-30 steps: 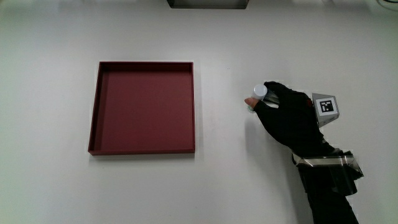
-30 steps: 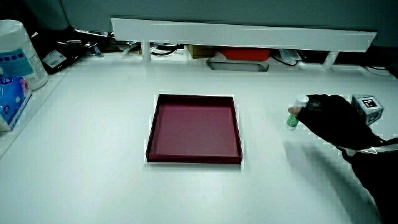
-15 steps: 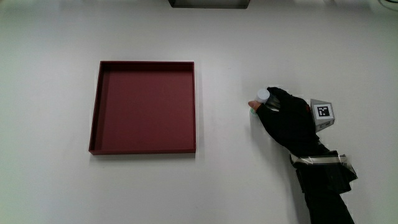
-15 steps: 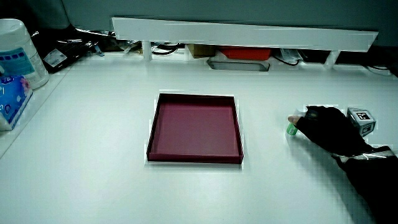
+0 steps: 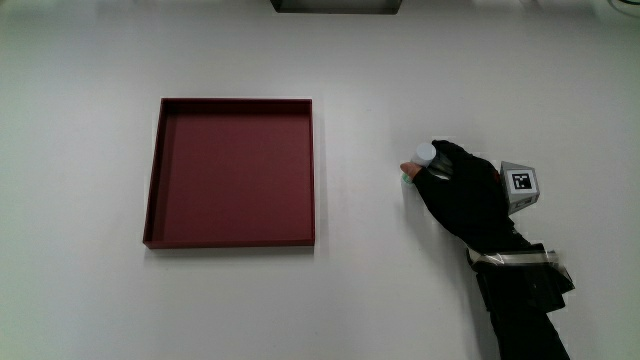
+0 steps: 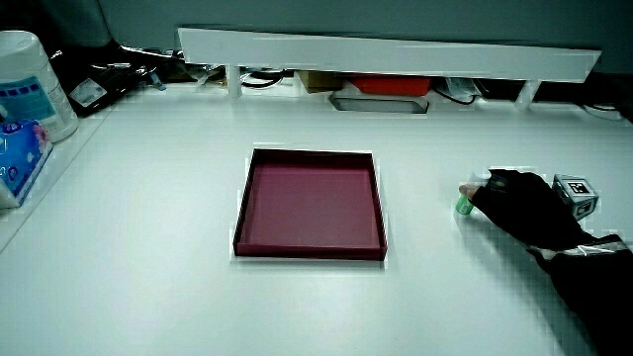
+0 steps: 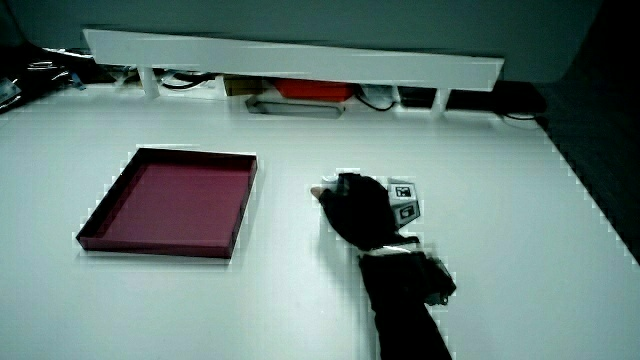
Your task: Place glue stick
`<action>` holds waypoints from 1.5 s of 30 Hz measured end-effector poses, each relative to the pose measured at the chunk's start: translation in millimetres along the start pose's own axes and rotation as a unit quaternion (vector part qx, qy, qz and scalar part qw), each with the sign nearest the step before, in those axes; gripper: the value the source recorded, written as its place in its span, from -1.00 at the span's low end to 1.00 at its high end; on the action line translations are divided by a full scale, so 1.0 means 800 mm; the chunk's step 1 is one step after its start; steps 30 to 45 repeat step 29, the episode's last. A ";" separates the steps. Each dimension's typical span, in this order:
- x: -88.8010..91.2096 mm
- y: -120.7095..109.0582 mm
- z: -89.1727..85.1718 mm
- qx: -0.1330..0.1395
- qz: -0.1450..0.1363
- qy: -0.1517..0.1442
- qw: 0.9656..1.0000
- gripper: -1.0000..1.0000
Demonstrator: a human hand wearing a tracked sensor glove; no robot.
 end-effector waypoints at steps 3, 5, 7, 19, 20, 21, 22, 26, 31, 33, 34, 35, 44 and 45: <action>0.001 0.000 0.001 0.003 -0.004 -0.010 1.000 -0.20; -0.003 -0.002 0.000 0.001 -0.007 -0.005 1.000 -0.30; 0.003 -0.002 0.002 -0.001 -0.006 -0.003 1.000 -0.40; -0.013 -0.048 0.025 -0.109 -0.059 -0.149 0.981 -1.00; -0.019 -0.054 0.026 -0.119 -0.053 -0.184 0.974 -1.00; -0.027 -0.061 0.023 -0.129 -0.049 -0.209 0.968 -1.00; -0.032 -0.067 0.022 -0.129 -0.078 -0.266 0.952 -1.00; -0.077 -0.097 0.005 -0.154 -0.073 -0.334 0.927 -1.00; -0.099 -0.114 -0.005 -0.167 -0.067 -0.353 0.918 -1.00; -0.099 -0.114 -0.005 -0.167 -0.067 -0.353 0.918 -1.00; -0.099 -0.114 -0.005 -0.167 -0.067 -0.353 0.918 -1.00; -0.099 -0.114 -0.005 -0.167 -0.067 -0.353 0.918 -1.00; -0.099 -0.114 -0.005 -0.167 -0.067 -0.353 0.918 -1.00; -0.099 -0.114 -0.005 -0.167 -0.067 -0.353 0.918 -1.00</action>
